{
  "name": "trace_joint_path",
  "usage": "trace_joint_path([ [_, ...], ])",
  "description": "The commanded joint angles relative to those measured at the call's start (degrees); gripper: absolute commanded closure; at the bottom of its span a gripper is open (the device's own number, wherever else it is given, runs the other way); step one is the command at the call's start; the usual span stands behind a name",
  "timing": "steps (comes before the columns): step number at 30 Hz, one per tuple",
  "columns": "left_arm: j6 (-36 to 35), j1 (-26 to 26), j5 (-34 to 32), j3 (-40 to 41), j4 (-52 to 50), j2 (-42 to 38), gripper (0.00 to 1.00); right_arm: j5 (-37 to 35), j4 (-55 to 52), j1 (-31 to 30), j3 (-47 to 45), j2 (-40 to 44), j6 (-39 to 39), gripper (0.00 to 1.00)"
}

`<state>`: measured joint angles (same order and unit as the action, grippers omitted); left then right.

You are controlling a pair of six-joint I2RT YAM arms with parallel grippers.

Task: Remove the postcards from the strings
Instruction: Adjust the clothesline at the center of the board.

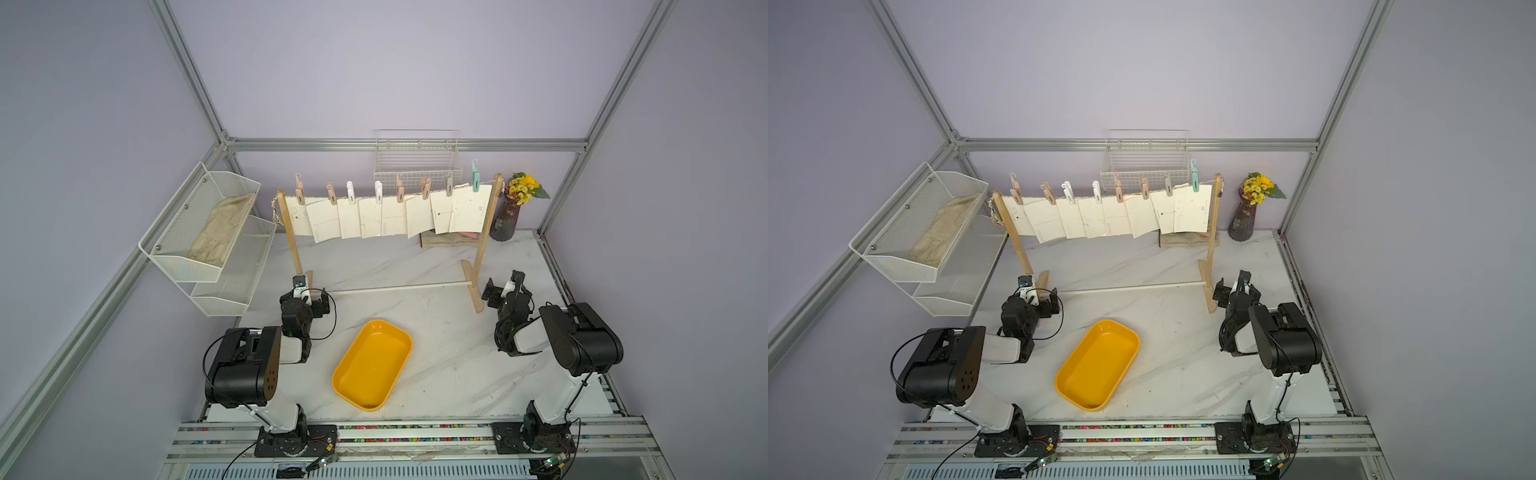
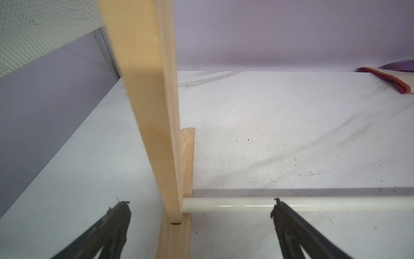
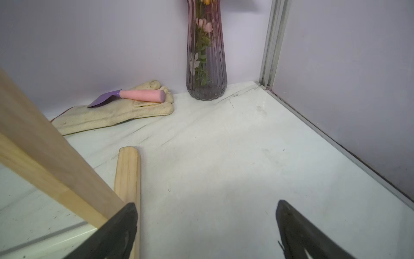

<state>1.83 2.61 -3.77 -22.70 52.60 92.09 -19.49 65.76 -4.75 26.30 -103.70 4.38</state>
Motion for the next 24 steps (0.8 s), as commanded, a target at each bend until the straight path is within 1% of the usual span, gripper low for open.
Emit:
trace_joint_path([
  [1, -0.8, 0.3, 0.5, 1.1, 1.5, -2.3, 0.00, 0.4, -0.2, 0.1, -0.5, 1.3, -0.3, 0.03],
  [24, -0.6, 0.1, -0.2, 1.2, 1.8, -2.1, 0.00, 0.4, -0.1, 0.1, -0.5, 1.3, -0.3, 0.03],
])
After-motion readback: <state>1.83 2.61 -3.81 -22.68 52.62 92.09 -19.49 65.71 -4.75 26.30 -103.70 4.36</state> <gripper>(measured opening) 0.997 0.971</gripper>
